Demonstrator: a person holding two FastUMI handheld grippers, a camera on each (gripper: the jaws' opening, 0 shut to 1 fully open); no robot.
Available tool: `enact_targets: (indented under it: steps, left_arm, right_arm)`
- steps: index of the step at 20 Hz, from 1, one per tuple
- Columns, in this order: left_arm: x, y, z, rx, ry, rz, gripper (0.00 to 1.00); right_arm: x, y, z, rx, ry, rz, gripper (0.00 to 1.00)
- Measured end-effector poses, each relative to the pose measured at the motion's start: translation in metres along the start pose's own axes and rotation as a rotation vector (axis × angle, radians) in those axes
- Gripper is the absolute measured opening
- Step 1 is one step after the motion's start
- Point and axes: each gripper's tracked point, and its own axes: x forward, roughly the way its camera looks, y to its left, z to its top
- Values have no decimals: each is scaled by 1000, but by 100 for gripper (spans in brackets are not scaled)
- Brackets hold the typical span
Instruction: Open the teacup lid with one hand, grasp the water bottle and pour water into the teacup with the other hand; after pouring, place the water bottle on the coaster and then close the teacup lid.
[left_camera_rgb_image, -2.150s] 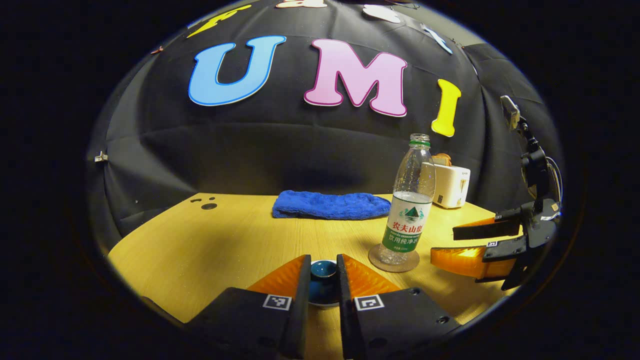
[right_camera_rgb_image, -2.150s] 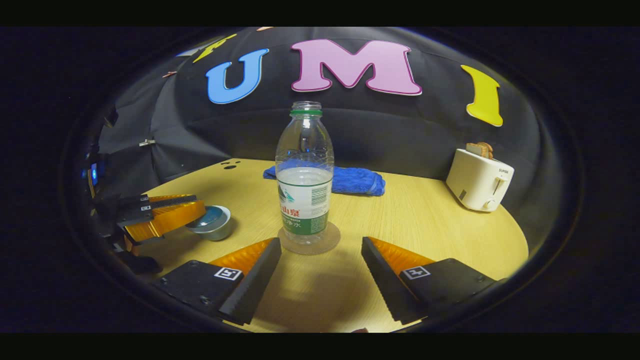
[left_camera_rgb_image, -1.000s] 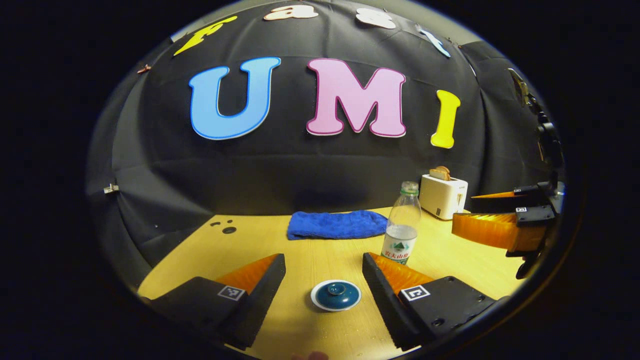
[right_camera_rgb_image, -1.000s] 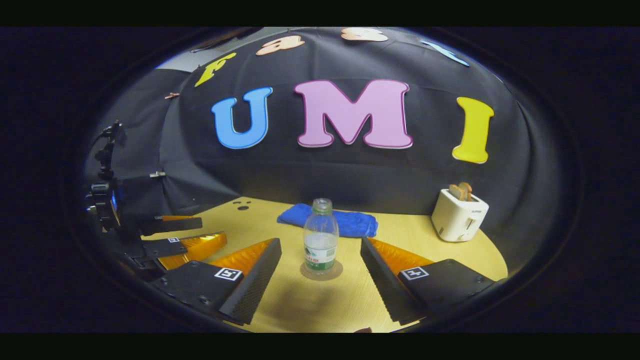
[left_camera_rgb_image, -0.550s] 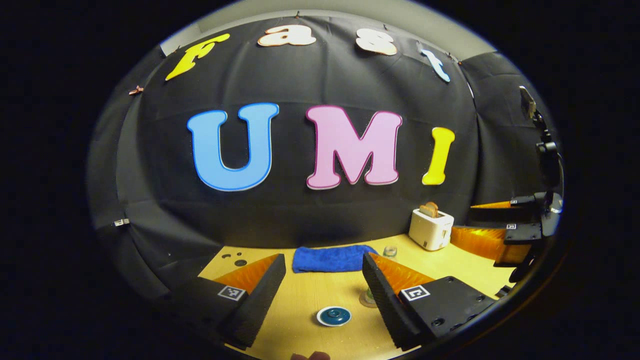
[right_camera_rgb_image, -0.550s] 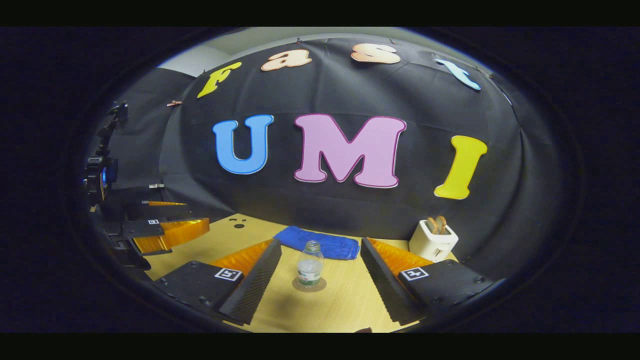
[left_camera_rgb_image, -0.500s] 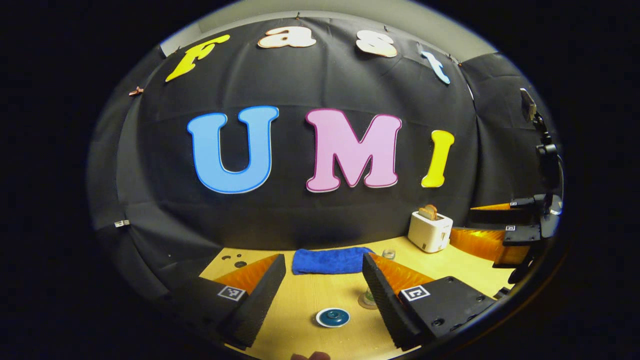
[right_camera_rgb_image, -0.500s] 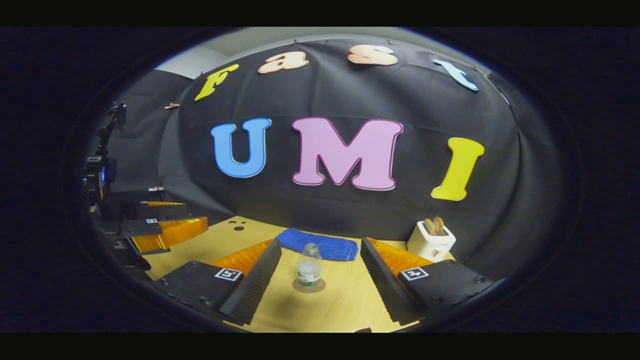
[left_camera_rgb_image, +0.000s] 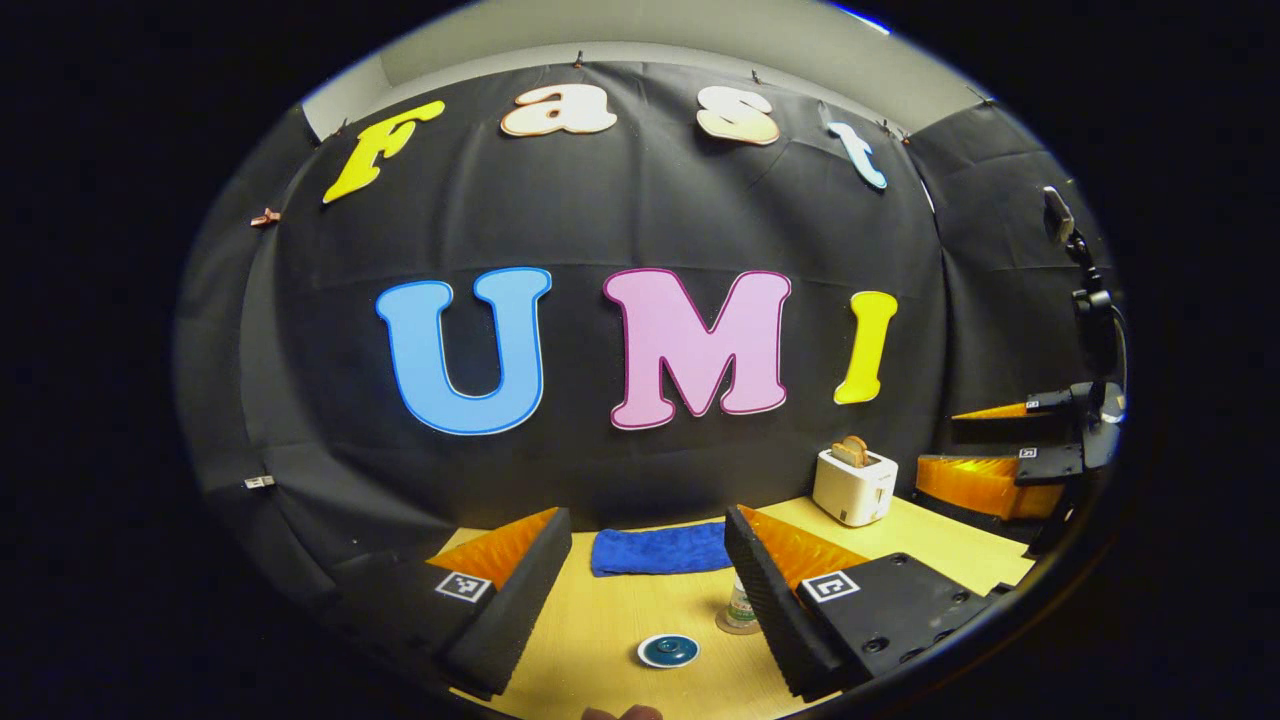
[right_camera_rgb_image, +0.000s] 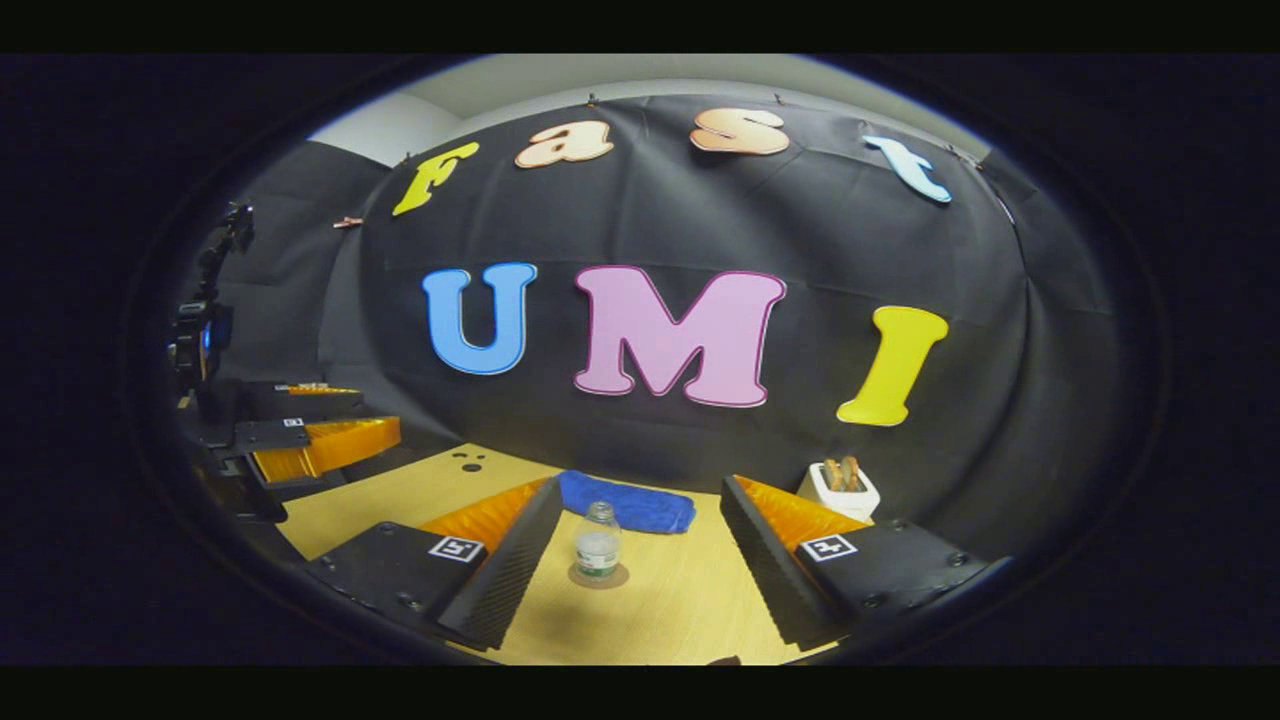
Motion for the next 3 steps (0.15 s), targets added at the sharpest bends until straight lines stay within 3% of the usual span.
enact_targets:
  steps: [3]
  left_arm:
    - [-4, -4, 3, 9, -2, 12, 96]
  right_arm:
    - [-2, -9, 1, 9, -17, 8, 98]
